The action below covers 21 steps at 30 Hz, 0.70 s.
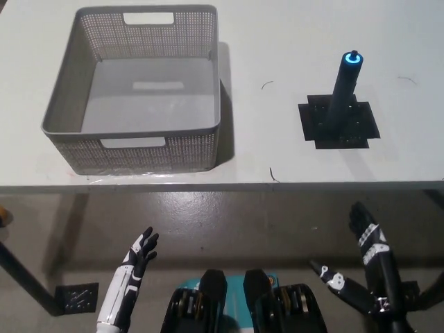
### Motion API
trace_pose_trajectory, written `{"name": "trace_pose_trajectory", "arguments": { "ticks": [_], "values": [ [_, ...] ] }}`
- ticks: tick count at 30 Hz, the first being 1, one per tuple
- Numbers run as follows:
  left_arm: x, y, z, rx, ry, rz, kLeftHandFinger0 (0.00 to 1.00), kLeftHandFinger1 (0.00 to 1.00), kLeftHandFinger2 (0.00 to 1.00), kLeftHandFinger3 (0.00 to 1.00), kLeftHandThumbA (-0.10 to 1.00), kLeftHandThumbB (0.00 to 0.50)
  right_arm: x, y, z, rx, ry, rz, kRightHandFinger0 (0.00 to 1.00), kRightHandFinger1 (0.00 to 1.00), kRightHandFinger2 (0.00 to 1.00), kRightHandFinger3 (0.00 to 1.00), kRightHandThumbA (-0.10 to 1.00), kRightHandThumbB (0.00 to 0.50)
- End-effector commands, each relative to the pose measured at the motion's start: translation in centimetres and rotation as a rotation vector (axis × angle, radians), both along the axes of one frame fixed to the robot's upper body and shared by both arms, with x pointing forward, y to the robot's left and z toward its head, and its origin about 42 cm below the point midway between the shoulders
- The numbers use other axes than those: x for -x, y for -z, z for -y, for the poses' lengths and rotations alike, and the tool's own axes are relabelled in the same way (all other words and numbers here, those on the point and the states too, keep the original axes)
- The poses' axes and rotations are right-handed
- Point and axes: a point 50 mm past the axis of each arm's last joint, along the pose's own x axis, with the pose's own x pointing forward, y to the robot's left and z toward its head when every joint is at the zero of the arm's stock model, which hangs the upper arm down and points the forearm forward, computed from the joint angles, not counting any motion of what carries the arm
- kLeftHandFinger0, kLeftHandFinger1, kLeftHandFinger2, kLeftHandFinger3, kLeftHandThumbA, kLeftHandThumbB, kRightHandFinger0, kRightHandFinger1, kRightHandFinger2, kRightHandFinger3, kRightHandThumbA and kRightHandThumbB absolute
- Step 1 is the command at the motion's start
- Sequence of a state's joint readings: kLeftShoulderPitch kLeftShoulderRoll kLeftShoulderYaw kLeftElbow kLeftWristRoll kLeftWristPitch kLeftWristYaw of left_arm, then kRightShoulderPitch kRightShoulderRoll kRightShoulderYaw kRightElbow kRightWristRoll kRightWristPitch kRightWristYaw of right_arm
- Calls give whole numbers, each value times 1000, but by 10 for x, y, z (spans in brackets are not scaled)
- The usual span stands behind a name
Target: Use the right hand to pick up a electric screw driver and put it into a container on the left side
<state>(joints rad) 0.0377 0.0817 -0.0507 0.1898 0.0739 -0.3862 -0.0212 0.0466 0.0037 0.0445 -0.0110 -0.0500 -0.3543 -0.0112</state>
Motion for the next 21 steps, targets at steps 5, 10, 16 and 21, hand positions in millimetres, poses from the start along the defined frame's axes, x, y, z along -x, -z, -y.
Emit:
{"name": "trace_pose_trajectory", "arguments": {
  "ticks": [5,10,16,21],
  "values": [
    [0,-6,-2,-13,22,71,1000,1000,1000,1000,1000,124,-25,-56,5,13,47,208,1000,1000,1000,1000,1000,318],
    [3,-4,-1,-10,20,64,1000,1000,1000,1000,1000,134,-52,-72,12,12,76,215,1000,1000,1000,1000,1000,334],
    [7,-1,0,-16,22,59,1000,1000,1000,1000,1000,124,-83,-84,23,-28,73,136,1000,1000,1000,1000,1000,371],
    [8,-1,1,-6,22,52,1000,1000,1000,1000,1000,136,-119,-86,33,-47,91,98,1000,1000,1000,1000,1000,376]
  ]
}}
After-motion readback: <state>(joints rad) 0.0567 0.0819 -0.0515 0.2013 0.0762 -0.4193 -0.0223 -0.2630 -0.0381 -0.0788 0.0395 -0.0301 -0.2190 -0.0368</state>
